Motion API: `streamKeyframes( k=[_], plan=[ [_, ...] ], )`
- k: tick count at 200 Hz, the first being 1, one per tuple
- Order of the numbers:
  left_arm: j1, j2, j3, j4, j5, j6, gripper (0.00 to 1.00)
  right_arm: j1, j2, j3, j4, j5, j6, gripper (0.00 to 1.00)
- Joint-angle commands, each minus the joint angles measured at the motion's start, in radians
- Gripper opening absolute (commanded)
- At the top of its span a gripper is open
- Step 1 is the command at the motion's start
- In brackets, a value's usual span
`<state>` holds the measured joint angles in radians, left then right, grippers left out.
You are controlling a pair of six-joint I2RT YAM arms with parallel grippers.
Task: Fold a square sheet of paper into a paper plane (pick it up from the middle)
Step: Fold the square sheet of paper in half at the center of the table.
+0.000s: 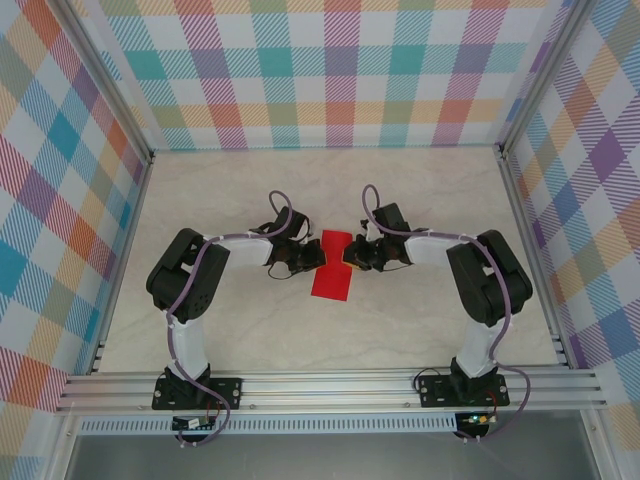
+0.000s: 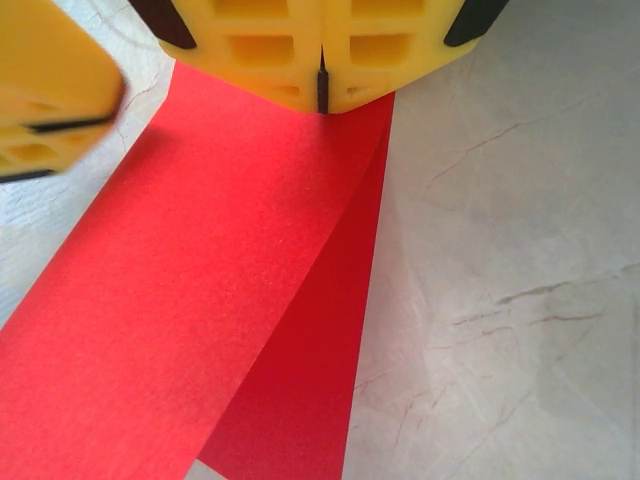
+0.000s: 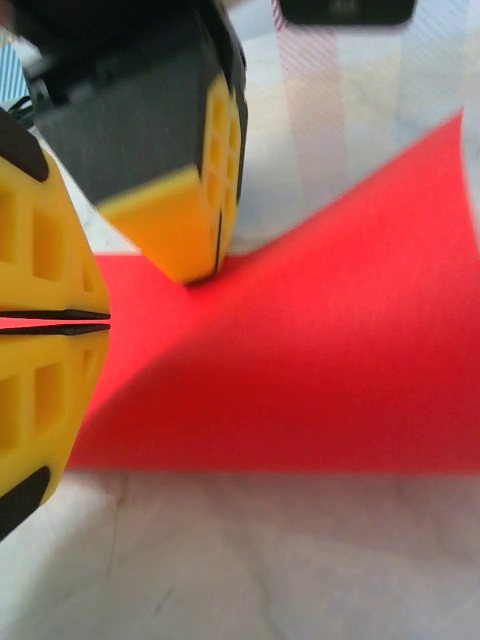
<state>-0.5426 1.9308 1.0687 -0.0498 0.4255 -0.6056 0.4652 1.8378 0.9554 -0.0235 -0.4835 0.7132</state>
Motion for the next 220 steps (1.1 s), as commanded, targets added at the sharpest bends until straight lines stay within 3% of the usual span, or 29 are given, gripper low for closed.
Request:
streamKeyframes(
  k=[1, 75, 220],
  plan=[
    [-0.017, 0.041, -0.046, -0.143, -0.067, 0.023, 0.00, -0.002, 0.051, -0.005, 0.000, -0.009, -0.032, 0.12],
    [-0.017, 0.047, -0.043, -0.155, -0.073, 0.035, 0.00, -0.011, 0.019, 0.039, -0.022, -0.020, -0.044, 0.13],
    [-0.017, 0.046, -0.053, -0.160, -0.079, 0.041, 0.00, -0.050, 0.123, 0.119, -0.092, 0.025, -0.067, 0.13]
  ],
)
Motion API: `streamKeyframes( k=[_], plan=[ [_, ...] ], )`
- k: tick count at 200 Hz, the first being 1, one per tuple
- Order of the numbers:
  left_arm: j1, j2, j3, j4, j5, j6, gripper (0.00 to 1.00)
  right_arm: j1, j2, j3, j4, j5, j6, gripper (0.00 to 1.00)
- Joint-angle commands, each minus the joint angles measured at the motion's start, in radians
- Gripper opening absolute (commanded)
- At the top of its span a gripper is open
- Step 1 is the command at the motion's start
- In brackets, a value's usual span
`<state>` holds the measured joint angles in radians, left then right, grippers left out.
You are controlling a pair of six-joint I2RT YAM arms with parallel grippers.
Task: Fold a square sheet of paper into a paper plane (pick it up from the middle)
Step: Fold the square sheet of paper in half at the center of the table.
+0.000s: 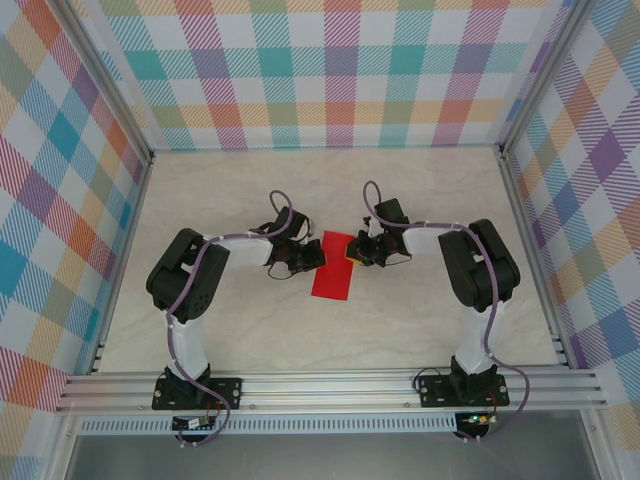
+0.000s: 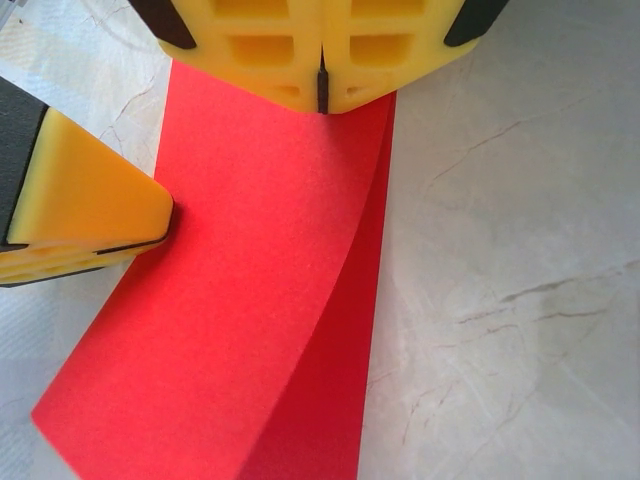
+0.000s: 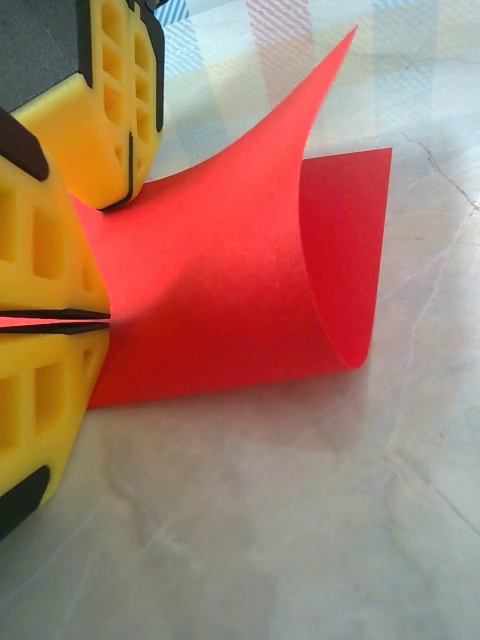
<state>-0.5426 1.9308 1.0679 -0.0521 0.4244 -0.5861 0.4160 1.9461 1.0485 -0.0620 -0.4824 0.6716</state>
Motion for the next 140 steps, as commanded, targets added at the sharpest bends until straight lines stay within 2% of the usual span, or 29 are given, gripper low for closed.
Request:
streamKeyframes(
  k=[1, 32, 68, 140],
  plan=[
    [-0.017, 0.046, -0.052, -0.157, -0.078, 0.022, 0.00, 0.000, 0.014, 0.027, -0.055, 0.022, -0.026, 0.13],
    [-0.017, 0.044, -0.052, -0.158, -0.078, 0.022, 0.00, -0.007, -0.015, 0.072, -0.064, -0.010, -0.029, 0.13],
    [-0.017, 0.045, -0.055, -0.157, -0.080, 0.022, 0.00, -0.009, 0.030, 0.124, -0.117, 0.034, -0.053, 0.13],
    [-0.017, 0.045, -0.056, -0.155, -0.079, 0.022, 0.00, -0.019, 0.087, 0.102, -0.086, 0.032, -0.029, 0.13]
  ],
)
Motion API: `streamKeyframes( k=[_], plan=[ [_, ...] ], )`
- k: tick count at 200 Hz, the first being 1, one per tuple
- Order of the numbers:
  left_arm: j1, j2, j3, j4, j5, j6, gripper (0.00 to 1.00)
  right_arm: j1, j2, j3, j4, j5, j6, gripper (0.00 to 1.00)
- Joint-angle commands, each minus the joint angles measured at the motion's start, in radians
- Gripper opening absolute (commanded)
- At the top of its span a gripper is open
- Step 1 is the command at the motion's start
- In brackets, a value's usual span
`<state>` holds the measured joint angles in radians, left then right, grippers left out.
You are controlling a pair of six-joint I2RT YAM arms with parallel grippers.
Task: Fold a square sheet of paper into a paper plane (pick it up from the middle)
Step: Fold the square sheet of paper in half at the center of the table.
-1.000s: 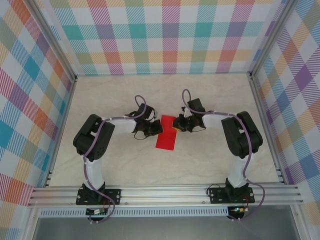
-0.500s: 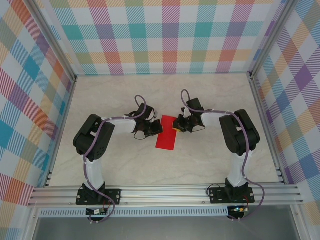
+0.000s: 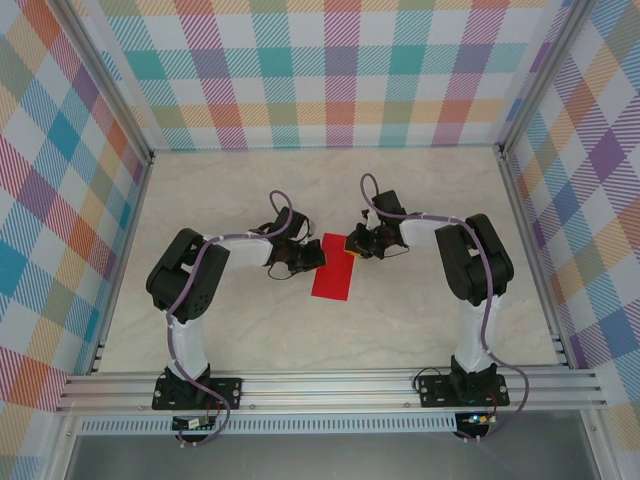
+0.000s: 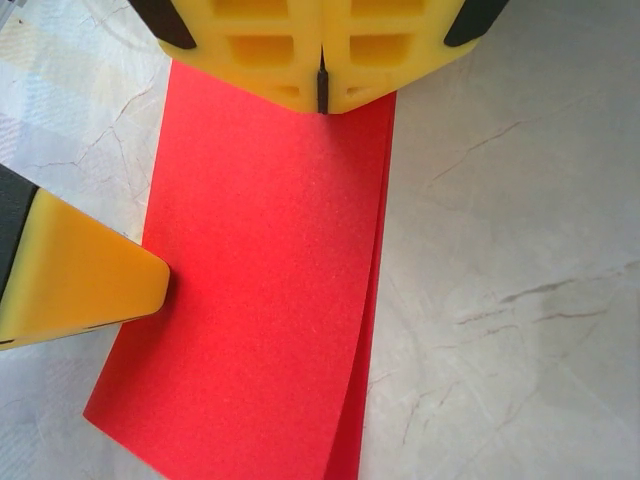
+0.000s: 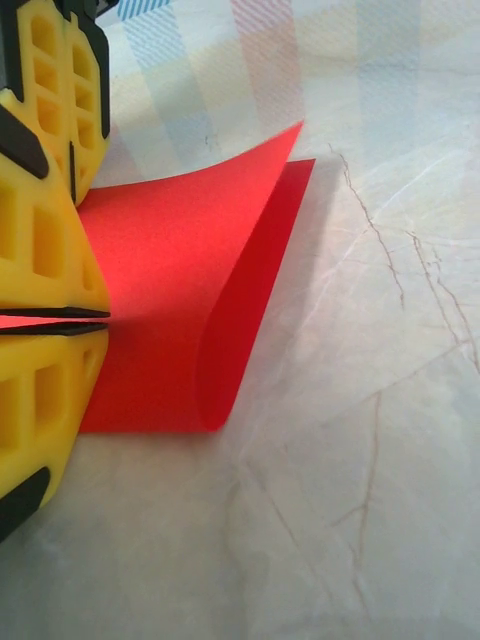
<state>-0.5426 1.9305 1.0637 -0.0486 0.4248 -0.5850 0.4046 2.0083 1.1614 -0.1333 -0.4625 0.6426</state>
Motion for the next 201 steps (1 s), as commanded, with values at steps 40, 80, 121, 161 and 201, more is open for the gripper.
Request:
streamKeyframes(
  k=[40, 80, 121, 161, 201],
  plan=[
    [-0.017, 0.047, -0.049, -0.164, -0.077, 0.026, 0.00, -0.030, -0.016, 0.029, -0.021, -0.024, -0.003, 0.14],
    [-0.017, 0.048, -0.044, -0.164, -0.075, 0.027, 0.00, -0.053, 0.054, 0.079, -0.033, -0.037, -0.010, 0.14],
    [-0.017, 0.044, -0.045, -0.174, -0.084, 0.031, 0.00, -0.052, 0.089, 0.084, -0.075, 0.010, -0.010, 0.14],
    [-0.017, 0.046, -0.040, -0.179, -0.087, 0.033, 0.00, -0.052, 0.053, 0.111, -0.100, 0.002, -0.020, 0.14],
    [-0.017, 0.046, -0.039, -0.180, -0.087, 0.034, 0.00, -0.052, 0.053, 0.164, -0.111, -0.010, -0.027, 0.15]
  ],
)
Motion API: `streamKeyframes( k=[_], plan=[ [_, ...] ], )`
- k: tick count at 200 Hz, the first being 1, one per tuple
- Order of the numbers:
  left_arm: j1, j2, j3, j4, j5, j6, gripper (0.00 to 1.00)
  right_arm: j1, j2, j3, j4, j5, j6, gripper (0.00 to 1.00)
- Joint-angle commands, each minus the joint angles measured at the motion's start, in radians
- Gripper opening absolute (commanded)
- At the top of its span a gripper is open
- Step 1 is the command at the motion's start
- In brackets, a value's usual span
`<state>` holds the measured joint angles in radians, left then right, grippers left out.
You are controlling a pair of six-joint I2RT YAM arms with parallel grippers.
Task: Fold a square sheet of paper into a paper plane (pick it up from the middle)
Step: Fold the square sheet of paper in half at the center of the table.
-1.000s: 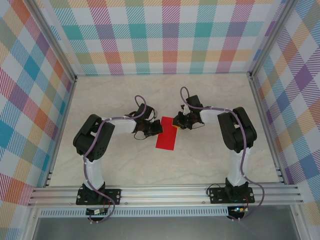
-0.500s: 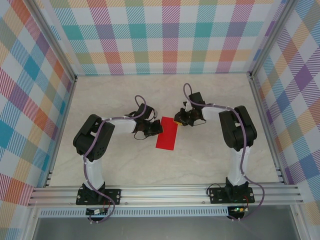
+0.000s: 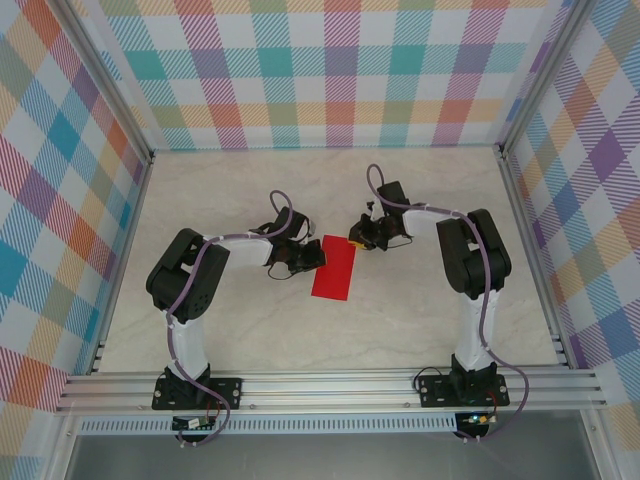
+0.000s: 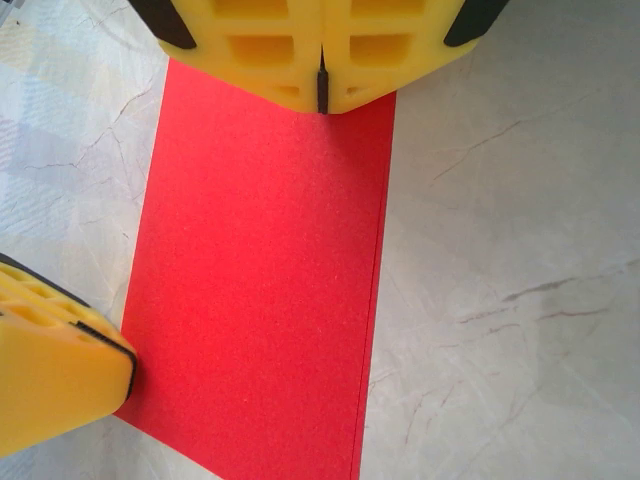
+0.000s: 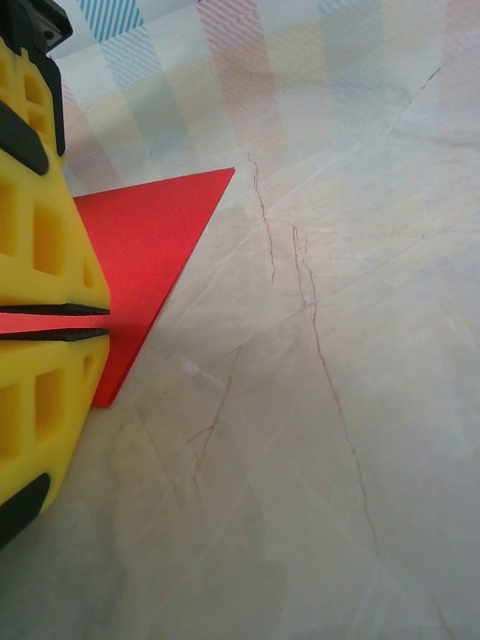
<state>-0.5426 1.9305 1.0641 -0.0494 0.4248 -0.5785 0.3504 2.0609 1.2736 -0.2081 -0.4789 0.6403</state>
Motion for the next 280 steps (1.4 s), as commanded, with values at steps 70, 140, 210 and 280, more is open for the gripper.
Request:
streamKeyframes(
  k=[70, 140, 210, 280],
  plan=[
    [-0.017, 0.051, -0.037, -0.176, -0.083, 0.026, 0.00, 0.002, 0.074, 0.036, -0.030, 0.044, -0.009, 0.14],
    [-0.017, 0.047, -0.039, -0.176, -0.080, 0.026, 0.00, -0.010, 0.018, 0.082, -0.034, -0.015, -0.005, 0.14],
    [-0.017, 0.045, -0.041, -0.172, -0.080, 0.023, 0.00, -0.013, 0.086, 0.066, -0.024, 0.021, 0.016, 0.15],
    [-0.017, 0.039, -0.049, -0.173, -0.082, 0.025, 0.00, -0.014, 0.124, 0.114, -0.192, 0.161, 0.022, 0.15]
  ],
)
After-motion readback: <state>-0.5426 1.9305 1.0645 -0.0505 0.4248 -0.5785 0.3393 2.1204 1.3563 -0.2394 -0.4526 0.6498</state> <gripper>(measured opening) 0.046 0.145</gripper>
